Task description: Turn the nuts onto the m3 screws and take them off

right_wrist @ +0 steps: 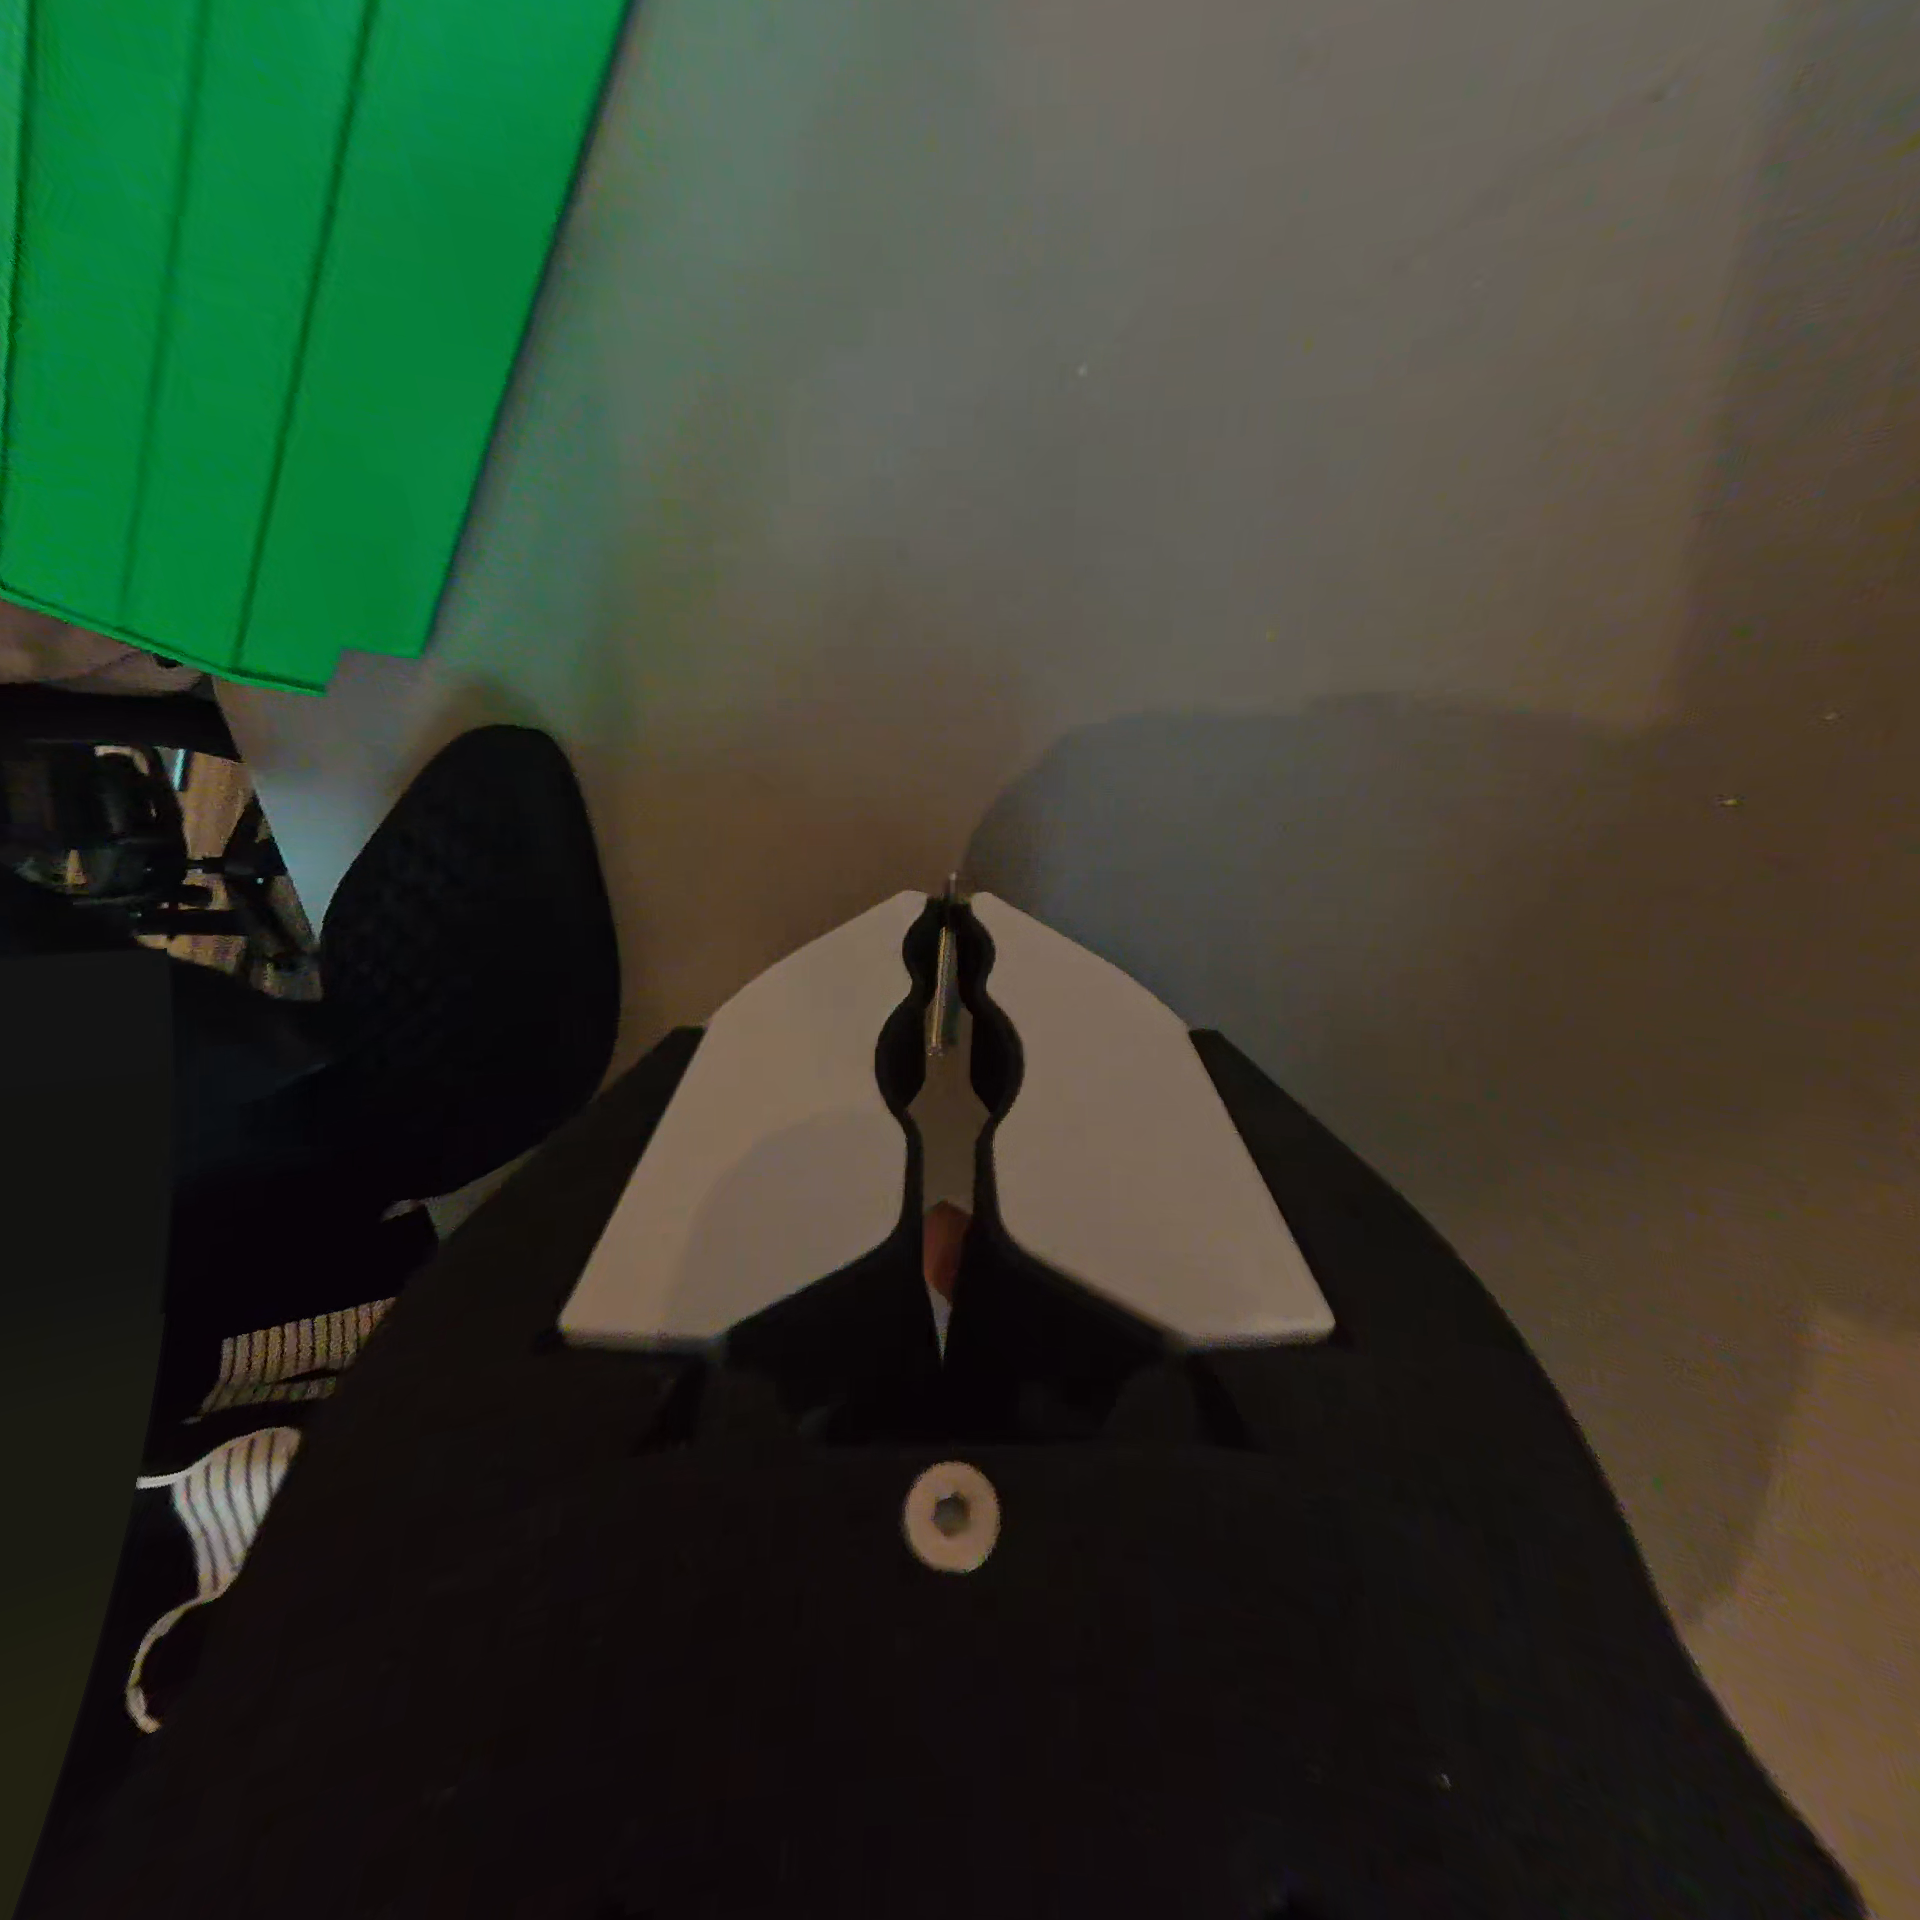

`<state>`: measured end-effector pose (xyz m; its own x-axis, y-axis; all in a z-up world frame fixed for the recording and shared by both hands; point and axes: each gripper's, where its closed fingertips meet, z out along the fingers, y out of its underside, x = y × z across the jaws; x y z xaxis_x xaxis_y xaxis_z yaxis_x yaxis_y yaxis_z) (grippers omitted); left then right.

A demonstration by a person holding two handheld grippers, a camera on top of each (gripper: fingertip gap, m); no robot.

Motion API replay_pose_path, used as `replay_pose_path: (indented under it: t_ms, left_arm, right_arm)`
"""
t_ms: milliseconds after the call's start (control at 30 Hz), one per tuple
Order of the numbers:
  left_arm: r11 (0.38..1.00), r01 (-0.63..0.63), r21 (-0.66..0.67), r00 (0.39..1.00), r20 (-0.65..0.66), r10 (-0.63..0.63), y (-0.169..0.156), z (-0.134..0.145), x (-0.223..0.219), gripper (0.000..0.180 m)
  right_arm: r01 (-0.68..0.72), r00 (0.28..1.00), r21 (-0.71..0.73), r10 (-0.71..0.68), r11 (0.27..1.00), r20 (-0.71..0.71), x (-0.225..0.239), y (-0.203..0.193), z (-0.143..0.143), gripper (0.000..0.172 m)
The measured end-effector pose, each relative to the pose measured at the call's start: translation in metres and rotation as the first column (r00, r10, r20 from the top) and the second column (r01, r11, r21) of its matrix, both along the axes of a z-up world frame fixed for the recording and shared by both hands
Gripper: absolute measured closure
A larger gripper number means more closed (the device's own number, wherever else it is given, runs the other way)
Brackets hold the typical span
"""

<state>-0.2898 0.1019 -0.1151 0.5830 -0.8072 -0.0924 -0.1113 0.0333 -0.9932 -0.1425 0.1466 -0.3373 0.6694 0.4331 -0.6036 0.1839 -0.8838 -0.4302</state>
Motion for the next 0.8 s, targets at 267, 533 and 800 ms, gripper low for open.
replay_pose_path:
  t_ms: [267, 533, 800]
  left_arm:
    - [0.984, -0.176, -0.011, 0.984, -0.019, 0.176, 0.0, 0.0, -0.056, 0.144]
    - [0.931, -0.364, -0.038, 0.919, -0.179, 0.352, 0.012, -0.018, -0.106, 0.142]
    - [0.857, -0.482, -0.184, 0.83, -0.409, 0.379, 0.042, -0.062, -0.156, 0.147]
  right_arm:
    - [0.041, 0.998, 0.036, -0.043, 0.999, 0.037, 0.001, 0.006, -0.003, 0.169]
    - [0.045, 0.996, 0.099, -0.052, 0.994, 0.072, 0.001, 0.007, 0.0, 0.157]
    - [-0.056, 0.998, 0.322, 0.058, 0.945, 0.003, -0.001, 0.007, 0.034, 0.15]
